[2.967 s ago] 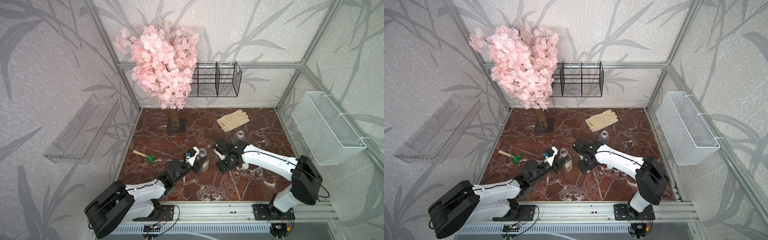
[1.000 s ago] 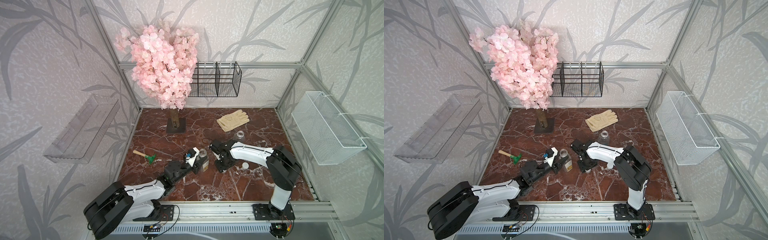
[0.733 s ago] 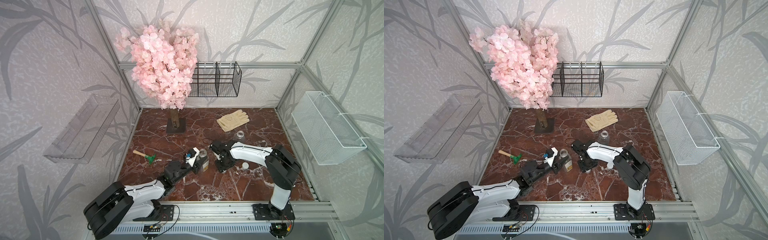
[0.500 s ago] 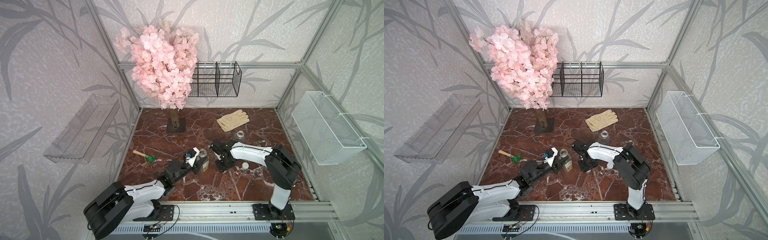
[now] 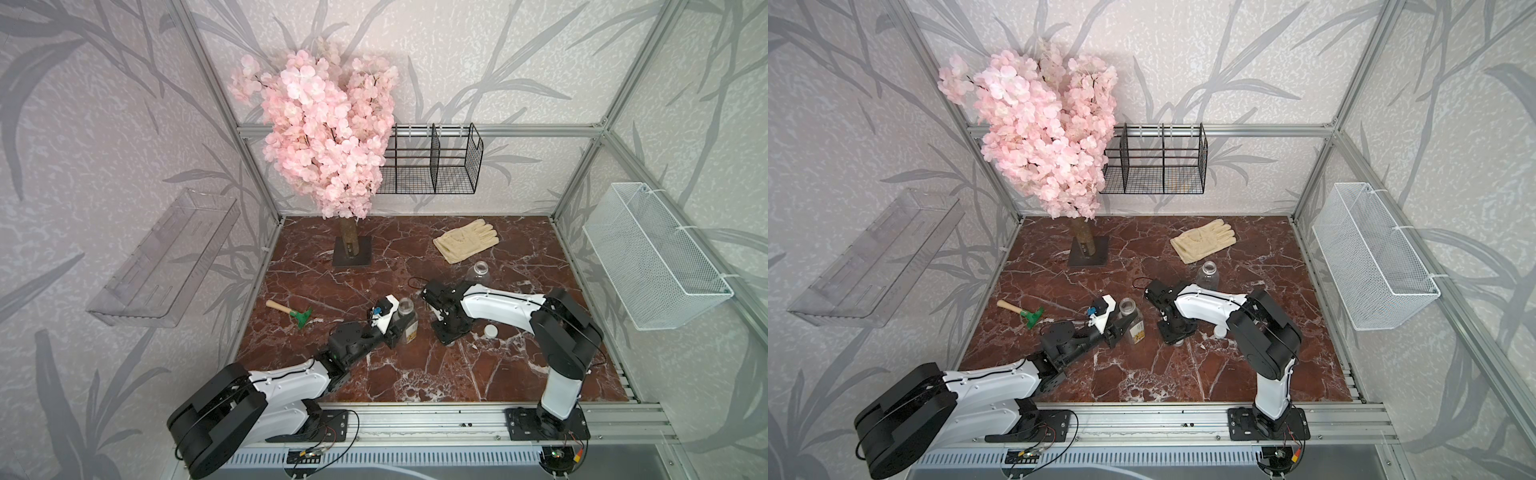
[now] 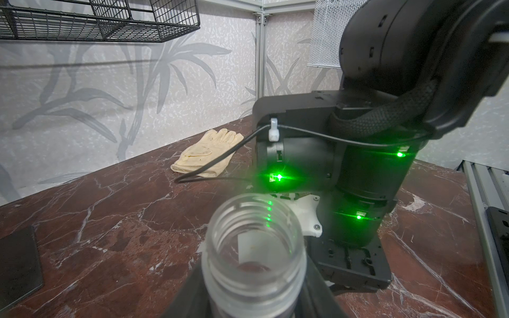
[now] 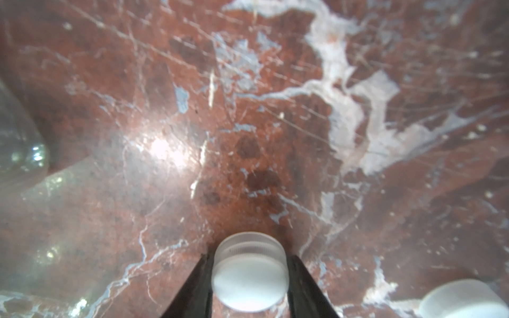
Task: Screw on the bottle caps
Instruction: Screw the bottle cap onto the plastic bottle.
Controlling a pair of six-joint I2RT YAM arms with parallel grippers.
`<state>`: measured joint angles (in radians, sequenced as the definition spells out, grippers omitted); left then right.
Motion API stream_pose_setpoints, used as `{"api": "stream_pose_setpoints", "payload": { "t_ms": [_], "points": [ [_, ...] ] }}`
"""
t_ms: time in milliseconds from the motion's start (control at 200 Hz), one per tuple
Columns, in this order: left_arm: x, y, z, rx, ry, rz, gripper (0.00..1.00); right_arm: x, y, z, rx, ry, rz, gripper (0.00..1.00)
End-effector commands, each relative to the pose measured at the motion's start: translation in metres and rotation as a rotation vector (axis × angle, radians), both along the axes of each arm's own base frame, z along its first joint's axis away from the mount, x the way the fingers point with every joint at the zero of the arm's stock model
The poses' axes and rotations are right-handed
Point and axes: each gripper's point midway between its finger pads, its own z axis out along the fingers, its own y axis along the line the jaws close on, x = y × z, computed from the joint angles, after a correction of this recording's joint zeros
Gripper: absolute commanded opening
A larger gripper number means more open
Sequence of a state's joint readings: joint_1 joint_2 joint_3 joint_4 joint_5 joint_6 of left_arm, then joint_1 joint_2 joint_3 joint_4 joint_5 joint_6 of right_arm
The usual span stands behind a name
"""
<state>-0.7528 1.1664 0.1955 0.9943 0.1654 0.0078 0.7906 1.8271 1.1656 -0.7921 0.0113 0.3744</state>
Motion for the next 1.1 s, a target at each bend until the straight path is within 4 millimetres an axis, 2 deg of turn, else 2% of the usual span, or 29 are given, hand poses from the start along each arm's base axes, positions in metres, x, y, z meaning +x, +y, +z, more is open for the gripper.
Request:
{"api": "stream_pose_setpoints", "payload": {
  "t_ms": [0,50,70,295,460,590,720,900,1055,1065,1095],
  "points": [
    [-0.006,-0.001,-0.016,0.049,0.034,-0.025,0.37,0.009,-0.005,0.04,0.015,-0.066,-0.006,0.4],
    [-0.006,-0.002,-0.016,0.048,0.033,-0.028,0.36,0.011,-0.006,0.052,0.025,-0.083,-0.008,0.4],
    [-0.006,-0.002,-0.016,0.047,0.032,-0.03,0.36,0.013,-0.005,0.064,0.046,-0.107,-0.006,0.4],
    [-0.006,-0.005,-0.017,0.045,0.038,-0.042,0.36,0.016,0.003,0.139,0.163,-0.192,0.025,0.4],
    [-0.006,-0.007,-0.018,0.043,0.041,-0.05,0.36,0.014,0.026,0.191,0.32,-0.217,0.058,0.4],
    [-0.006,-0.009,-0.019,0.045,0.047,-0.057,0.36,0.011,0.048,0.221,0.442,-0.212,0.075,0.4],
    [-0.006,-0.01,-0.019,0.044,0.048,-0.061,0.36,0.01,0.068,0.234,0.497,-0.199,0.102,0.4],
    [-0.007,-0.01,-0.019,0.043,0.049,-0.065,0.36,0.009,0.09,0.232,0.487,-0.173,0.149,0.4],
    [-0.007,-0.01,-0.019,0.043,0.049,-0.064,0.36,0.008,0.1,0.234,0.485,-0.171,0.175,0.41],
    [-0.007,-0.01,-0.019,0.043,0.049,-0.064,0.36,0.009,0.103,0.226,0.471,-0.157,0.175,0.4],
    [-0.007,-0.01,-0.019,0.043,0.05,-0.064,0.36,0.01,0.105,0.223,0.464,-0.152,0.179,0.4]
  ]
}}
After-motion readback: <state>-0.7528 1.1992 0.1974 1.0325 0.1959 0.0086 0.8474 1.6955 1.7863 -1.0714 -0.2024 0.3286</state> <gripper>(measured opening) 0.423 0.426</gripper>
